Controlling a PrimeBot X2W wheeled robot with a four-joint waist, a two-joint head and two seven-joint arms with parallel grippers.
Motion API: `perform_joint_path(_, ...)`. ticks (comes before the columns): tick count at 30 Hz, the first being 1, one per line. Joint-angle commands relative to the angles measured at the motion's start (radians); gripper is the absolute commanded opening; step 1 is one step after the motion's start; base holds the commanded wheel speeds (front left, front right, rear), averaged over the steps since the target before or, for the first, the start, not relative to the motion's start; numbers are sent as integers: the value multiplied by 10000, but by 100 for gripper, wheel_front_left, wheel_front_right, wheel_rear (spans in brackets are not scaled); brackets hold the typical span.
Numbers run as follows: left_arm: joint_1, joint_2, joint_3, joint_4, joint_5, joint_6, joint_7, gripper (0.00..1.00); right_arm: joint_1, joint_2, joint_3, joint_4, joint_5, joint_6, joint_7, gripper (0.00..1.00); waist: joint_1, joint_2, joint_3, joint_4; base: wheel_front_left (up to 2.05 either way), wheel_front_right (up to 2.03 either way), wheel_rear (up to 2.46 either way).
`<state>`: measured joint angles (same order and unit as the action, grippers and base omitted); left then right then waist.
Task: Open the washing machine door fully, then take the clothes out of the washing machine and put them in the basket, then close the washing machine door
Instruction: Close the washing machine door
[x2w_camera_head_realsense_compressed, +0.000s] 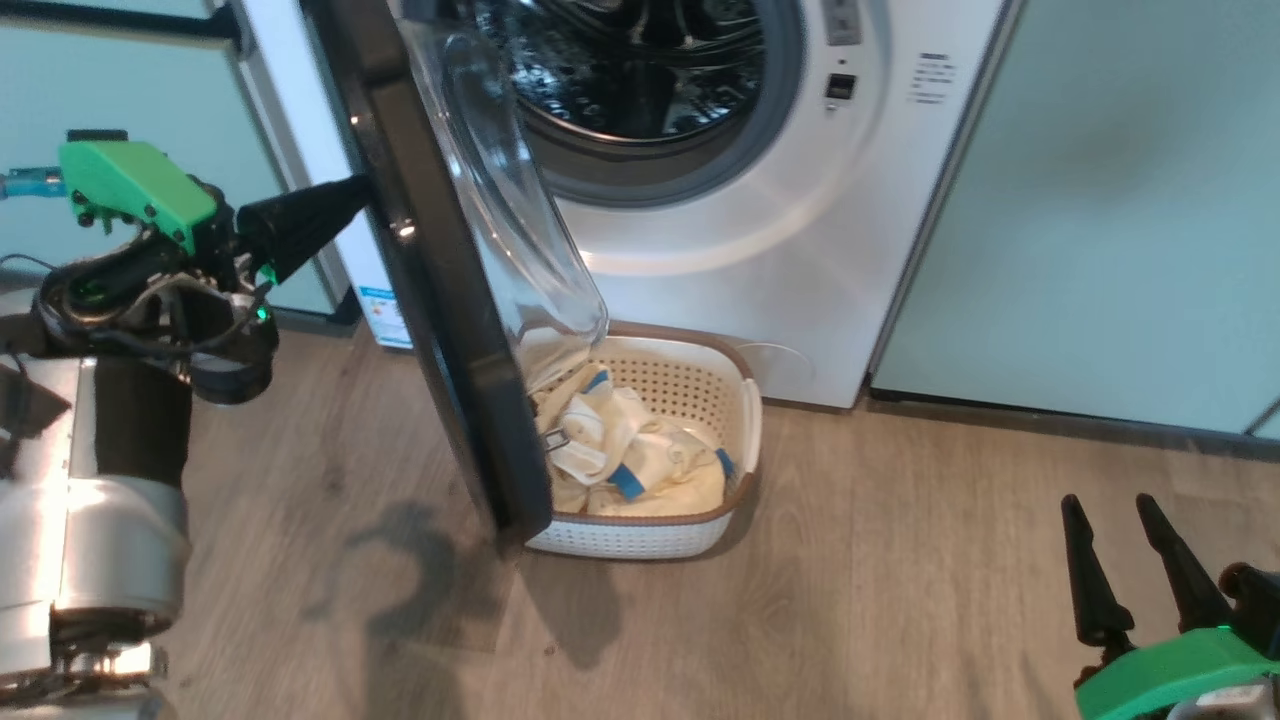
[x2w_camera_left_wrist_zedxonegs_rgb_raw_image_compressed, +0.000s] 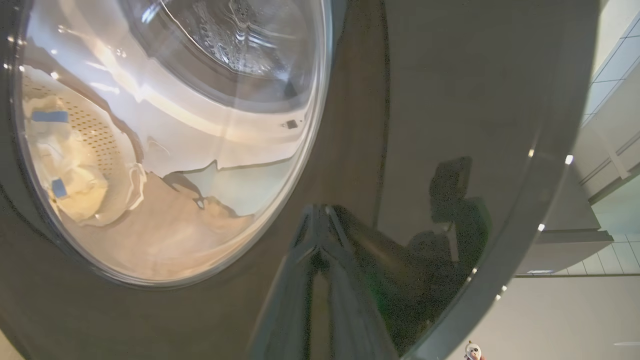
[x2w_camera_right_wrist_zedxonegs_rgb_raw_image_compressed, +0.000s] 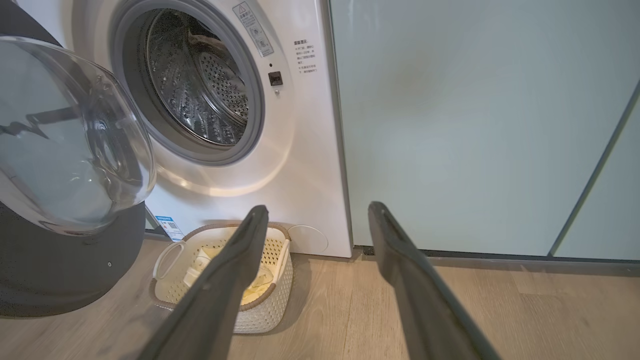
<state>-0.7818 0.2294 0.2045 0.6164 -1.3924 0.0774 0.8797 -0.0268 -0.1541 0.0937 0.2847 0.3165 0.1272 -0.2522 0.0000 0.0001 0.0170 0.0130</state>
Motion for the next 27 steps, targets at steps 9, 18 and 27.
perform_joint_path(9,13,66,390,-1169,-128,234,-295,0,-374,-244,179,-285,16,35,-96,100,0,-1,178,-1037,0,0,0)
perform_joint_path(18,145,-48,551,-1351,-117,167,-627,0,-516,-307,158,-289,45,35,-96,100,0,-1,351,-1901,0,0,0)
perform_joint_path(27,43,-163,622,-1164,-76,1,-943,0,-535,-334,140,-302,49,35,-96,100,0,-1,385,-2397,0,0,0)
